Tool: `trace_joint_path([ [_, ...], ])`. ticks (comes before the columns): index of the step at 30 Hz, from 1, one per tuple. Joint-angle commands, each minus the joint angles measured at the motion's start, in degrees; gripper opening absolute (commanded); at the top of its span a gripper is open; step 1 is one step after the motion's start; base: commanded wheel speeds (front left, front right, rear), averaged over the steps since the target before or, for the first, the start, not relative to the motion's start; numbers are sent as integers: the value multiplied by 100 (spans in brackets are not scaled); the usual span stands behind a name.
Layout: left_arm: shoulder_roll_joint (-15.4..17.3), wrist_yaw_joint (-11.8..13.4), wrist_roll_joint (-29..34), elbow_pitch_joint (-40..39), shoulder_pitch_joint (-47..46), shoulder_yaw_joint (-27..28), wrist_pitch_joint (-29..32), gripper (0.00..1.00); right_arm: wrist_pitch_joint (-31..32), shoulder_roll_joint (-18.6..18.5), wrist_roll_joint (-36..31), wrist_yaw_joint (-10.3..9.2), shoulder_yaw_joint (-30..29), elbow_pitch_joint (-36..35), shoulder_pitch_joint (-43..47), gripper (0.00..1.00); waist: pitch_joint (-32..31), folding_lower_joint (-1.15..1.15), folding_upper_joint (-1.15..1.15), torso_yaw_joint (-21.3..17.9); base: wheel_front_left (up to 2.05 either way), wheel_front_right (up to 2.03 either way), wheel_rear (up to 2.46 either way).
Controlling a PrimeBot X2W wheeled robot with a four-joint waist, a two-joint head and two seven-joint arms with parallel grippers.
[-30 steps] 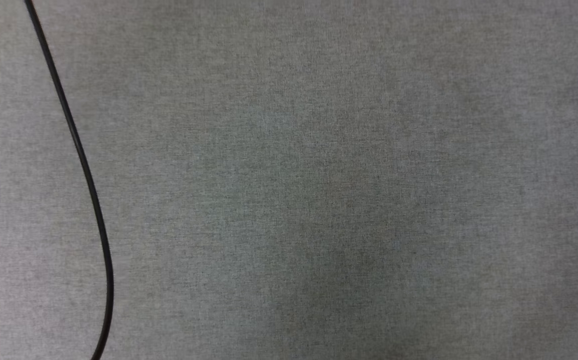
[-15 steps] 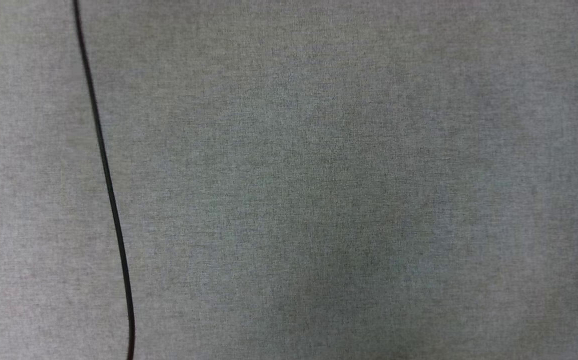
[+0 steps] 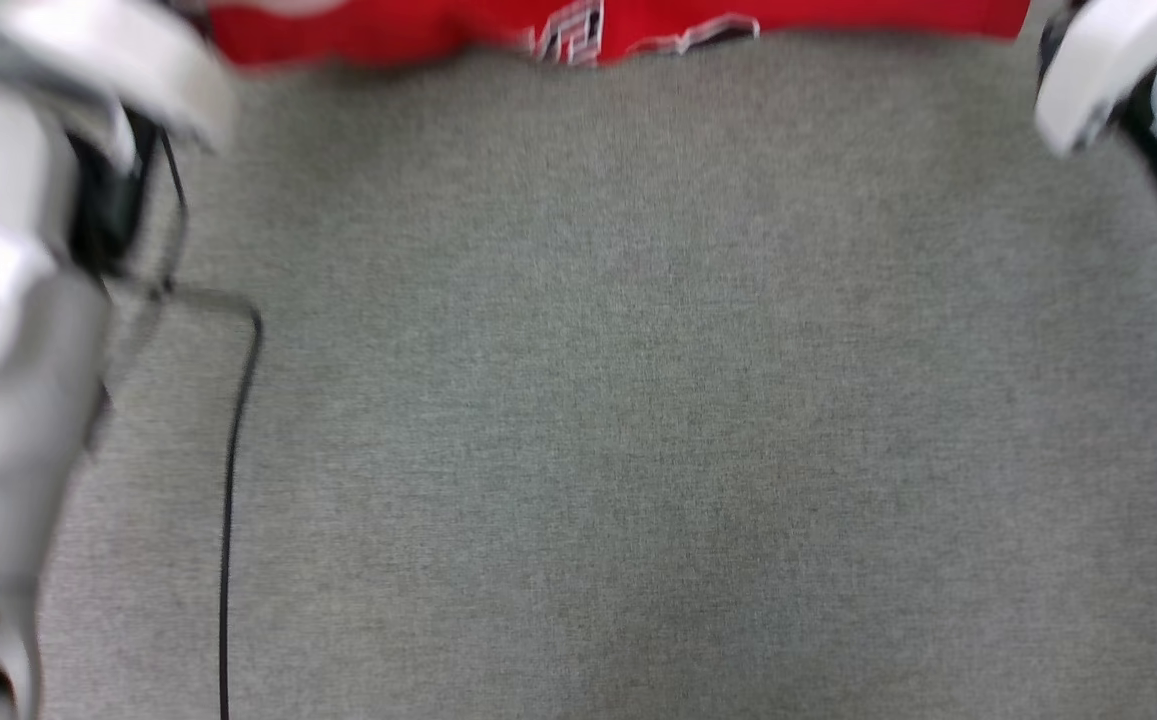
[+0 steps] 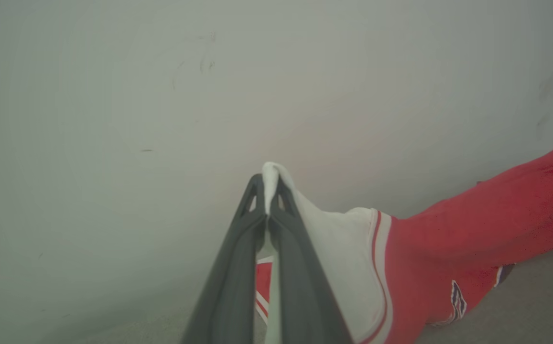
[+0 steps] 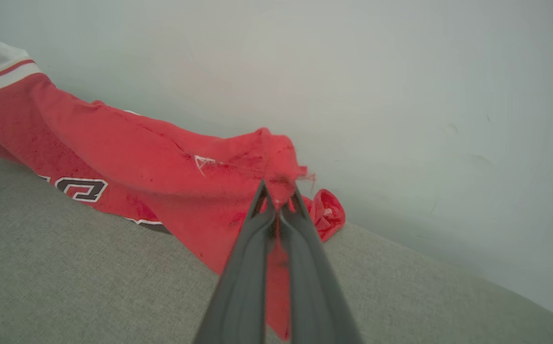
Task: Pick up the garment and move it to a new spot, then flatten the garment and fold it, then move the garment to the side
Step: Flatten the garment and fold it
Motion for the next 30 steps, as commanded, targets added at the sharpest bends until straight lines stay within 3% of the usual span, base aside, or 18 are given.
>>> trace_joint_path([
  [1,18,187,-115,-385,739,57,-36,0,-46,-136,163,-8,164,-133,463,0,-370,0,0,67,0,0,0],
  [18,267,1318,-861,-2558,5257,3,377,0,60,-1066,1020,-8,723,-1156,3546,0,-1974,0,0,213,0,0,0],
  [23,281,1515,-1140,-2905,6177,-33,527,0,121,-1234,1170,-8,563,-1455,4388,0,-2312,0,0,275,0,0,0],
  [30,293,1585,-1507,-3194,7116,-208,807,0,249,-1393,1270,-8,78,-1895,5631,0,-2693,0,0,340,0,0,0],
])
